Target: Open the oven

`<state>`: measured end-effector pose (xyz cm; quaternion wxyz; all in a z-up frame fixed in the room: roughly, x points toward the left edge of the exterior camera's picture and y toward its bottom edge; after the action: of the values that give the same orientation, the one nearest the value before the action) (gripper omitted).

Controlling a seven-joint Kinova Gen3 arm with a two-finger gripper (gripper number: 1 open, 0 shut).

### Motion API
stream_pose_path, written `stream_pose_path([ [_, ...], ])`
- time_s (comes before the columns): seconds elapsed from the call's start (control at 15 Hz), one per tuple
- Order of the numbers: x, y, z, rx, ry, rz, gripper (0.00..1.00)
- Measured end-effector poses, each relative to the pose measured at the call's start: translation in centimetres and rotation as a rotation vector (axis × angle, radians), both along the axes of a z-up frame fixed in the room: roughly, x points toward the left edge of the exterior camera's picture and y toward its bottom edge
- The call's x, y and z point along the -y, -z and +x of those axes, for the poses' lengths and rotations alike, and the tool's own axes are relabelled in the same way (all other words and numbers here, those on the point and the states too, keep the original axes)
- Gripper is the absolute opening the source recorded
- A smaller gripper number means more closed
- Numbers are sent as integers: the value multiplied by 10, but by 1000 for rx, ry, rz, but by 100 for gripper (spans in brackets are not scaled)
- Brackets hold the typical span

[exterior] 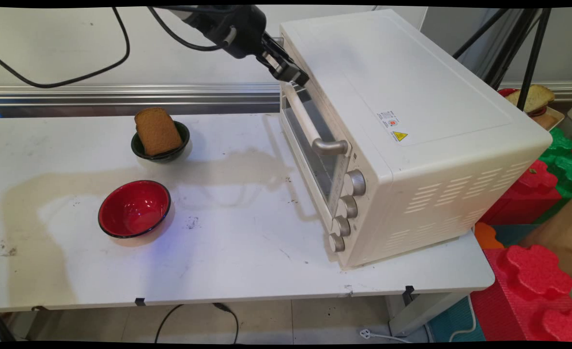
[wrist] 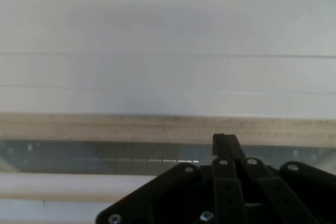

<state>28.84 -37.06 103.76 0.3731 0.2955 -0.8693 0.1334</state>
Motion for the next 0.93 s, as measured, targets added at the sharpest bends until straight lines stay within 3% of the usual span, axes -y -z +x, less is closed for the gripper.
stream_pose_path([
  [0.93, 4, 35, -5, 23, 8, 30, 0],
])
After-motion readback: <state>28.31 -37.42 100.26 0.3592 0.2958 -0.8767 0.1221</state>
